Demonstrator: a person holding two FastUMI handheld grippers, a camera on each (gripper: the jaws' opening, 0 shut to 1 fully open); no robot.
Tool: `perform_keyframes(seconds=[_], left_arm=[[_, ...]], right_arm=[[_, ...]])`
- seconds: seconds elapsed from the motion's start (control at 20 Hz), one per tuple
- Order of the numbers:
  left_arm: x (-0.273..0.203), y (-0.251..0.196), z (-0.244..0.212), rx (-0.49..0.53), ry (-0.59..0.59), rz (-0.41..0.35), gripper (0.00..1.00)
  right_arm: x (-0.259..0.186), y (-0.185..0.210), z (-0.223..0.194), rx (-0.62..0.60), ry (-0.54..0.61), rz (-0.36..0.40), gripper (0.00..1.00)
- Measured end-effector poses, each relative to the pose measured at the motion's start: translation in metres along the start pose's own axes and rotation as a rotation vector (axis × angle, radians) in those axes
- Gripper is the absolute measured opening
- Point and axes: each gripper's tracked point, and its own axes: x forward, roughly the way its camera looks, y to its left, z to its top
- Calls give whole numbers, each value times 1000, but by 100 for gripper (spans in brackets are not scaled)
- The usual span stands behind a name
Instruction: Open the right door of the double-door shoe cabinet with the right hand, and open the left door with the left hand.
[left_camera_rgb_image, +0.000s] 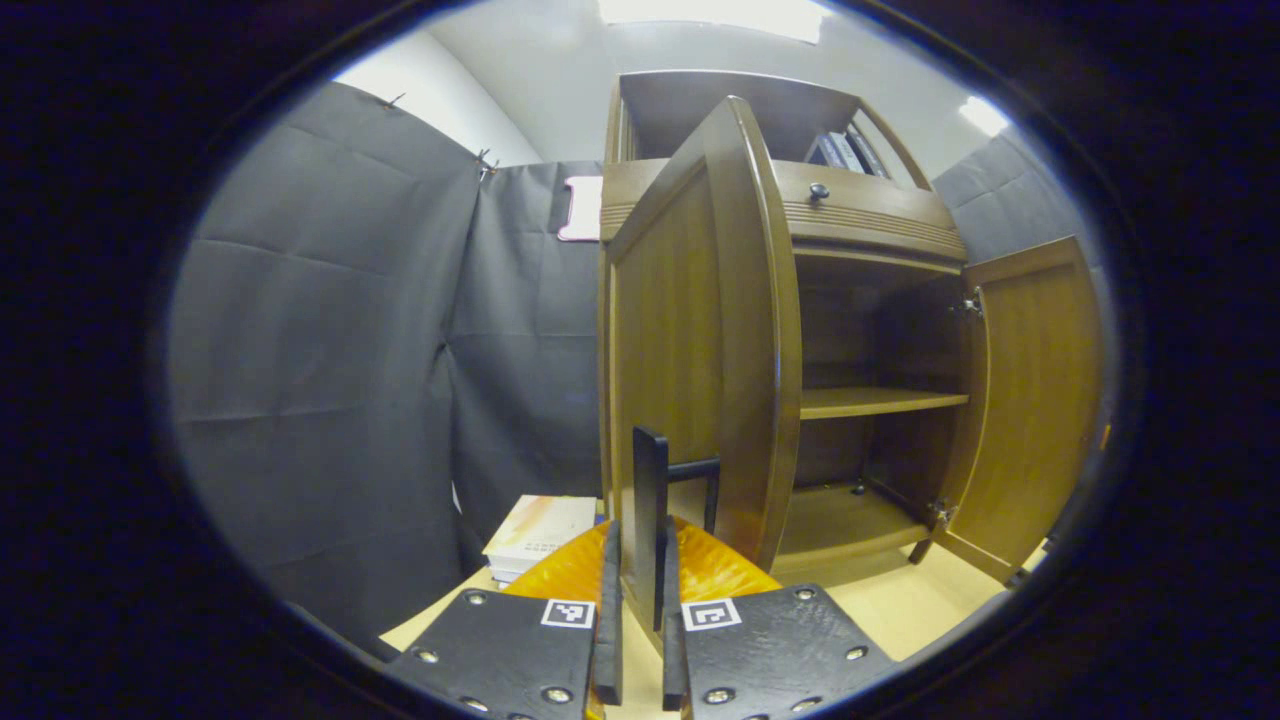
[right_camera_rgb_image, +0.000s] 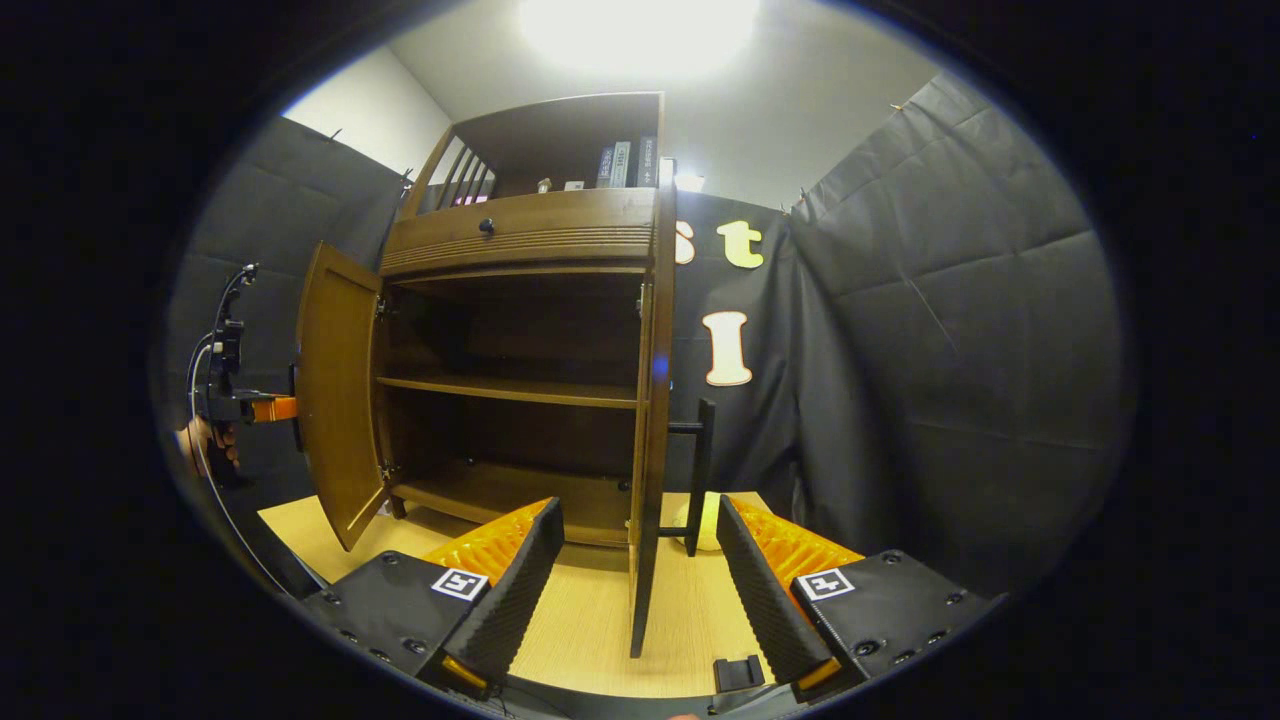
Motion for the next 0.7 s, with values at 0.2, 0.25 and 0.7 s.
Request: perform_keyframes(seconds=[0.2, 0.25, 0.7], left_arm=[[-8, 20, -1, 18, -1, 21, 17], [-9, 32, -4, 24, 1, 36, 16], [-28, 102, -10, 17, 1, 118, 15]], right_arm=[[11, 20, 0, 3, 3, 30, 94], [13, 25, -1, 6, 4, 39, 94], [36, 81, 5, -2, -9, 138, 94]])
